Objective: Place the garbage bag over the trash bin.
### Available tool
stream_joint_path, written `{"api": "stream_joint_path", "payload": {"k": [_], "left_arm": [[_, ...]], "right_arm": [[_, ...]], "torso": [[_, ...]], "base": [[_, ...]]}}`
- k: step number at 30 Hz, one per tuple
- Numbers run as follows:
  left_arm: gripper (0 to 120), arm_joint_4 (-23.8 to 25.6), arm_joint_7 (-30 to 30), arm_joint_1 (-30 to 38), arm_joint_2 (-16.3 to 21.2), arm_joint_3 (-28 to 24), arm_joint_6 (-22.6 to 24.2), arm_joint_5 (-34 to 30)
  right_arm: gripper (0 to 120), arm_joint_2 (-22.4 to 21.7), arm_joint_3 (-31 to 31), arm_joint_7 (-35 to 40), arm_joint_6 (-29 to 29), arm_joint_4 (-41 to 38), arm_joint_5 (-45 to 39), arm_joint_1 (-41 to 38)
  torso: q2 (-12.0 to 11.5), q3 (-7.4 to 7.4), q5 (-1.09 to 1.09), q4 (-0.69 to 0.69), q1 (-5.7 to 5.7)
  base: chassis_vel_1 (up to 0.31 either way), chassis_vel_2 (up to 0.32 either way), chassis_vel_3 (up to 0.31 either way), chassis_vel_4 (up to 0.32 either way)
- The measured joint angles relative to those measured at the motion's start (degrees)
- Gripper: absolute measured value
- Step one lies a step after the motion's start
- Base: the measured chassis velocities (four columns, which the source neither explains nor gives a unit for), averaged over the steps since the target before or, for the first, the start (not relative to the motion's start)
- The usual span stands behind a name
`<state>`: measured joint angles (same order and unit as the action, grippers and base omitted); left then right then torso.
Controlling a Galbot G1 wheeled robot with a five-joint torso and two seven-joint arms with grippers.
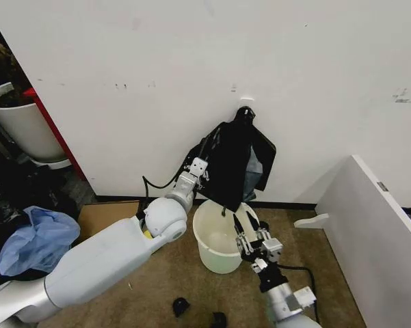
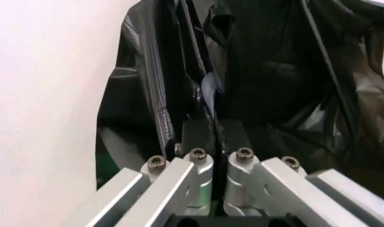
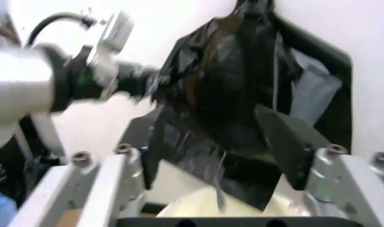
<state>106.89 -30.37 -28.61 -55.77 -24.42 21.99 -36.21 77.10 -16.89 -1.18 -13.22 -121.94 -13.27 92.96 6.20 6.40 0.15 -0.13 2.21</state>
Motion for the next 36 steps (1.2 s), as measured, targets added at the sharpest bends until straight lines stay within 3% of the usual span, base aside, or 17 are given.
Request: {"api": "stream_joint_path", "payload": {"k": [7,11,18,24,36], "left_arm": [[0,0.24,0.02,-0.21,-0.04,-0.46,-0.03,0.14],[0,0.29,0.02,-0.29,-0.07,-0.48,0.04,0.16],[0,1.06,0.12,-0.74,0.46,-0.41,0.27,0.63],[0,2.18,0.31,-1.70,0.91,-0.25,0.39,1.12],[0,2.29,0.42,-2.74,1.22,0.13,0.11,1.57]], "right_arm": [[86,-1.90,-1.48,1.26,3.81,7.20,-7.53,-11.27],[97,-3.37,-2.49,0.41,4.93,10.63,-14.03,-15.00],[98,-5.10,-3.20,0.08,6.27,15.94,-19.41,-20.85],[81,-5.31,-3.11,0.16,7.46,17.81,-22.60,-22.75],[34,-6.11,-3.78,0.03,7.94,18.37,-26.57,-23.88]], "torso": [[0.00,0.01,0.02,0.02,0.00],[0.00,0.01,0.01,0.02,0.01],[0.00,0.01,0.01,0.02,0.01],[0.00,0.01,0.00,0.01,0.00],[-0.01,0.01,0.00,0.02,0.01]], "base": [[0.000,0.000,0.000,0.000],[0.000,0.000,0.000,0.000],[0.000,0.000,0.000,0.000],[0.000,0.000,0.000,0.000],[0.000,0.000,0.000,0.000]]}}
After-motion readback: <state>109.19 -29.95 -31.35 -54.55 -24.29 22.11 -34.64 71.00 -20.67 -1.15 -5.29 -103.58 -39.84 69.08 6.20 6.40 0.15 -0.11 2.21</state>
